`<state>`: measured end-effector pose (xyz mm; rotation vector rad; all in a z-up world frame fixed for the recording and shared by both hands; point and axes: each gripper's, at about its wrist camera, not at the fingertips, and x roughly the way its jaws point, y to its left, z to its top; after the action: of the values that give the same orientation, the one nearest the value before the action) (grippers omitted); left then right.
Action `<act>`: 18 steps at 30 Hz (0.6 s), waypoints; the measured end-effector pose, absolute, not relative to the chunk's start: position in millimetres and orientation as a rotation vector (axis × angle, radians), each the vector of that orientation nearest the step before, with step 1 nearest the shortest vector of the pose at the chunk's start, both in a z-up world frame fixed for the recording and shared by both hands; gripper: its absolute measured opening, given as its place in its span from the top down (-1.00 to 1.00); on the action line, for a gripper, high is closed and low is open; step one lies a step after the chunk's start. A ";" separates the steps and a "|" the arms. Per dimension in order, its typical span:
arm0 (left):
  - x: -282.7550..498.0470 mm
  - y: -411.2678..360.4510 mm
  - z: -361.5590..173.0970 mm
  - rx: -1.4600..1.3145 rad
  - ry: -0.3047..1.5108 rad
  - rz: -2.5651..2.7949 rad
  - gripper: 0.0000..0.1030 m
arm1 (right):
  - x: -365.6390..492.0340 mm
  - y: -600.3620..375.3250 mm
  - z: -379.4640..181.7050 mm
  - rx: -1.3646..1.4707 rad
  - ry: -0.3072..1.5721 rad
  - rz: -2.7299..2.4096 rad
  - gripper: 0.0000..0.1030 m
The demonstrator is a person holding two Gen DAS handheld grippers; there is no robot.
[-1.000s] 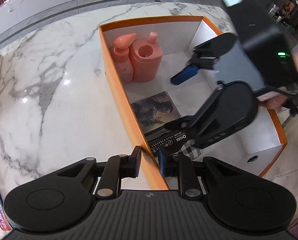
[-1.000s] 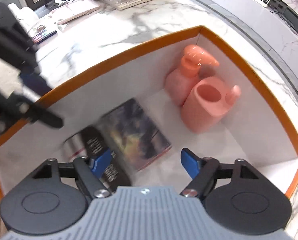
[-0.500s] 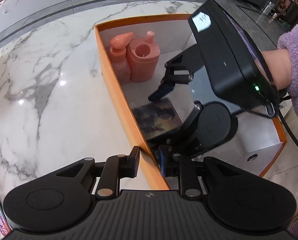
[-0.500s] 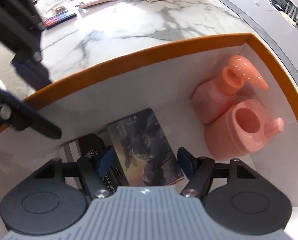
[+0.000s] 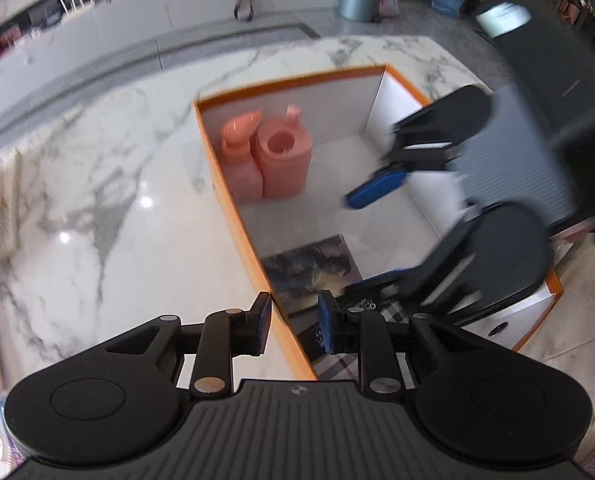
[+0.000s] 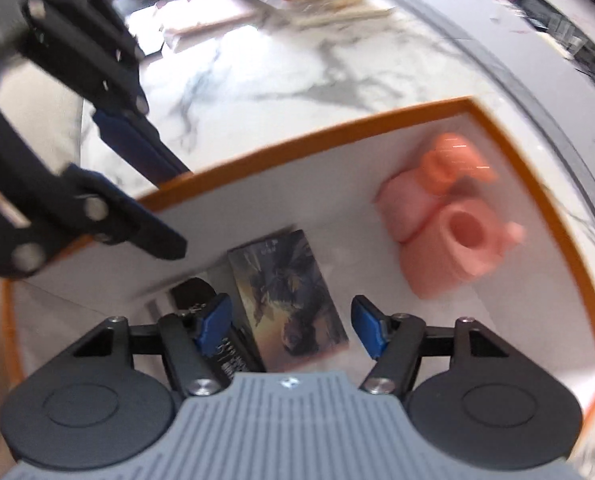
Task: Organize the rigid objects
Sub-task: 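Open both tools, releasing the card box and plaid case in the box, then grasp the brown square box with the left tool while the right tool grasps the clear cube box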
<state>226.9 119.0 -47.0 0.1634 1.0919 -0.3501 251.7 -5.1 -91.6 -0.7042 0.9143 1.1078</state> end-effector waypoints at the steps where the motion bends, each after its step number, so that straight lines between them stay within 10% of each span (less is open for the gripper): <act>1: 224.1 116.2 -43.0 0.173 1.066 -0.354 0.46 | 249.3 -16.6 -80.4 -0.663 0.904 1.088 -0.31; 18: 175.7 -34.6 -5.4 0.363 0.866 -0.617 0.39 | 197.9 -219.0 -19.3 -0.207 0.879 0.630 -0.31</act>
<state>175.7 -34.6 -5.4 0.3633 0.8662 -0.6167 197.9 -219.0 -19.3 -0.2072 0.8792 0.6297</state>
